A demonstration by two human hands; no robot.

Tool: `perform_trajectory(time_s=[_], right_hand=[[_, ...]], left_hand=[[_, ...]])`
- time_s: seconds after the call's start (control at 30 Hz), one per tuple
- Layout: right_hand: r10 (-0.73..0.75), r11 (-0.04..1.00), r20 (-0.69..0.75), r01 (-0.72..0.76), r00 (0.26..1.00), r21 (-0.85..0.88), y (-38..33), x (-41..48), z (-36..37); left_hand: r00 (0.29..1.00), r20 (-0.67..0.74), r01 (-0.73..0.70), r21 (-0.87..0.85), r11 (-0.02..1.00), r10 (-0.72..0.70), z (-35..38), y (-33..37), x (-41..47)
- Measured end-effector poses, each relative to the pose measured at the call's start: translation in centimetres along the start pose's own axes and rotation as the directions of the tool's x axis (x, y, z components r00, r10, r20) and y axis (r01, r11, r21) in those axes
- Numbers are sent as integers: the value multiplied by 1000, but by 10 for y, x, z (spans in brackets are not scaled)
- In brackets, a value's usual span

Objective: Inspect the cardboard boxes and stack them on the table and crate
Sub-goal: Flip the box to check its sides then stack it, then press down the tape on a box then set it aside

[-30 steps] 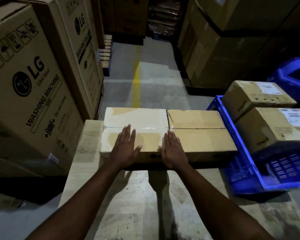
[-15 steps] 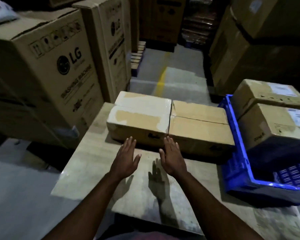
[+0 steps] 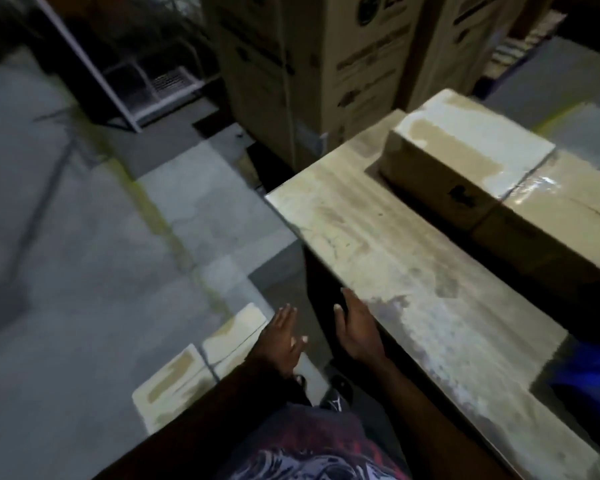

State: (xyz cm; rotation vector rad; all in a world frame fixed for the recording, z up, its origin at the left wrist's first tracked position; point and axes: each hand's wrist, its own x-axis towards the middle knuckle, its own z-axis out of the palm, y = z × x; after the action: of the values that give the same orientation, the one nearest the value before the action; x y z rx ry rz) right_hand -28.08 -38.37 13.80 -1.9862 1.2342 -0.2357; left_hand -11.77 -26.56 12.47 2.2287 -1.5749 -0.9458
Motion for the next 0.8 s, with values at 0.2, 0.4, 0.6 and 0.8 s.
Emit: perform_trajectory(time_s=[0.2, 0.4, 0.6, 0.8], right_hand=[[-105, 985, 234, 133, 966, -108, -32, -34, 64], [-47, 971, 366, 128, 930, -201, -68, -58, 134], [31, 960, 426, 92, 904, -265, -94, -71, 204], [43, 963, 466, 88, 884, -256, -91, -52, 258]], left_hand=[[972, -18, 226, -211, 951, -235, 29, -74, -85], [912, -100, 342, -351, 871, -399, 28, -131, -170], [871, -53, 410, -471, 781, -489, 24, -207, -226], [810, 32, 500, -560, 661, -586, 46, -261, -205]])
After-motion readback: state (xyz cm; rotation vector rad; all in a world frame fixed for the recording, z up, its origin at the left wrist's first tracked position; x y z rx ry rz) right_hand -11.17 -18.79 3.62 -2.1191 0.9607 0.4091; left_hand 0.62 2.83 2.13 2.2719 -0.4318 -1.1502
